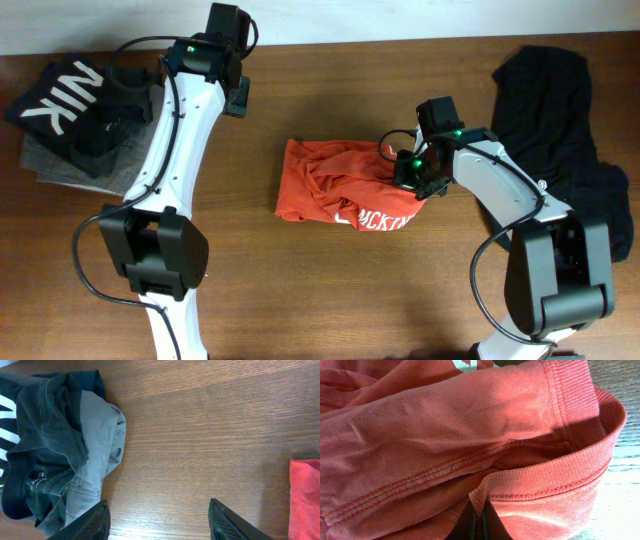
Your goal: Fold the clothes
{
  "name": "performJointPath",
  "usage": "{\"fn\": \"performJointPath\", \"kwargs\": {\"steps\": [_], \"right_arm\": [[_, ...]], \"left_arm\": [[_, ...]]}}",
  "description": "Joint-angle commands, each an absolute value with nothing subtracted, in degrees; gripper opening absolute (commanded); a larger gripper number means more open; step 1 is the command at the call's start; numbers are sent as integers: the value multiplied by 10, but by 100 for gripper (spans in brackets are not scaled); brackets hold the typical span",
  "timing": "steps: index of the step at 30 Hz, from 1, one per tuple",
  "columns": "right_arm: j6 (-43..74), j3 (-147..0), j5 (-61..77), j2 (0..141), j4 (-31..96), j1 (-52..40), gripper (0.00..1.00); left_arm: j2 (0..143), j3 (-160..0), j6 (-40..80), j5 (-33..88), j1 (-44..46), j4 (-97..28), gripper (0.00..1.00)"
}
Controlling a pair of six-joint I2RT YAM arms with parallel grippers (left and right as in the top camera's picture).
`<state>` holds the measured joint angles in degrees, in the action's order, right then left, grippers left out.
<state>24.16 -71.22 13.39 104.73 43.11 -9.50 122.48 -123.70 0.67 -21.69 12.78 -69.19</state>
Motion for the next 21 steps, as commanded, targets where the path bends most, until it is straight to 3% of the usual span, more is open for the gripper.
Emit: {"fn": "performJointPath", "kwargs": {"steps": [1, 9, 21], "right_arm": [[238, -717, 134, 1017, 444, -97, 4], [229, -766, 157, 932, 456, -179, 4], [245, -774, 128, 1011, 274, -373, 4]], "left_arm": [[1219, -1247, 4, -219, 124, -690, 63], [1219, -1247, 4, -218, 93, -679, 63], [1219, -1247, 4, -175, 54, -677, 62]]}}
